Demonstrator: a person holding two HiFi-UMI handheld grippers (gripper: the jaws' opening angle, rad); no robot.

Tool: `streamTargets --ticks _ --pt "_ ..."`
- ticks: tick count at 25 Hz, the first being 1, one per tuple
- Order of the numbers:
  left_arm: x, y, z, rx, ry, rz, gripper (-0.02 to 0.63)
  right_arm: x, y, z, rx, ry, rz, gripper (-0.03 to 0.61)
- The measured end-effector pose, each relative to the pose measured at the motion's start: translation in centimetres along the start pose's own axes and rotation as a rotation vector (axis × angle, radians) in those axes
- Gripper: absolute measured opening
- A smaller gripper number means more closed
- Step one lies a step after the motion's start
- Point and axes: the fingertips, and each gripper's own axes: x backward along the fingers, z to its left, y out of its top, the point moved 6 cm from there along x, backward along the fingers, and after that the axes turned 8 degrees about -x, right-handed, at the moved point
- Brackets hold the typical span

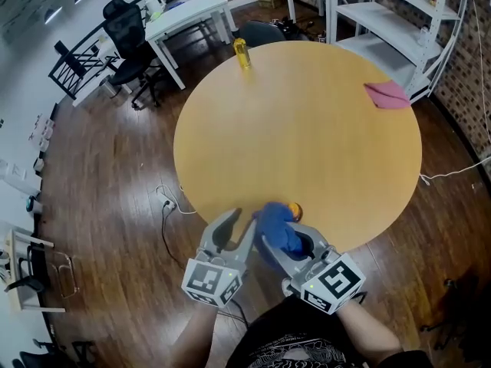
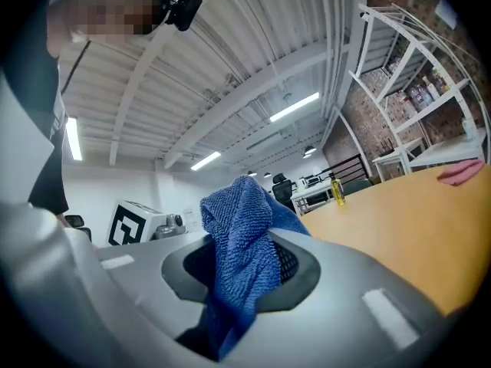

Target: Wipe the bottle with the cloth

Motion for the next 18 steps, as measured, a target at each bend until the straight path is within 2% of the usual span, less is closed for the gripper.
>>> streamTargets --ticks 2,7,18 --pt "0.2 -0.2 0.1 -0.001 0.006 0.007 0.144 -0.7 -0.3 -0.9 -0.032 0.005 0.004 0.083" --pt "0.0 -0.8 -0.5 -0.013 -0.011 0.028 0.144 -0.8 -2.9 -3.2 -0.082 -0.085 0.074 0.083" --pt "-0.8 -1.4 -0.8 -0.010 -0.029 0.048 0.144 -0.3 -9.0 -5.9 -0.142 -0.165 0.240 0.083"
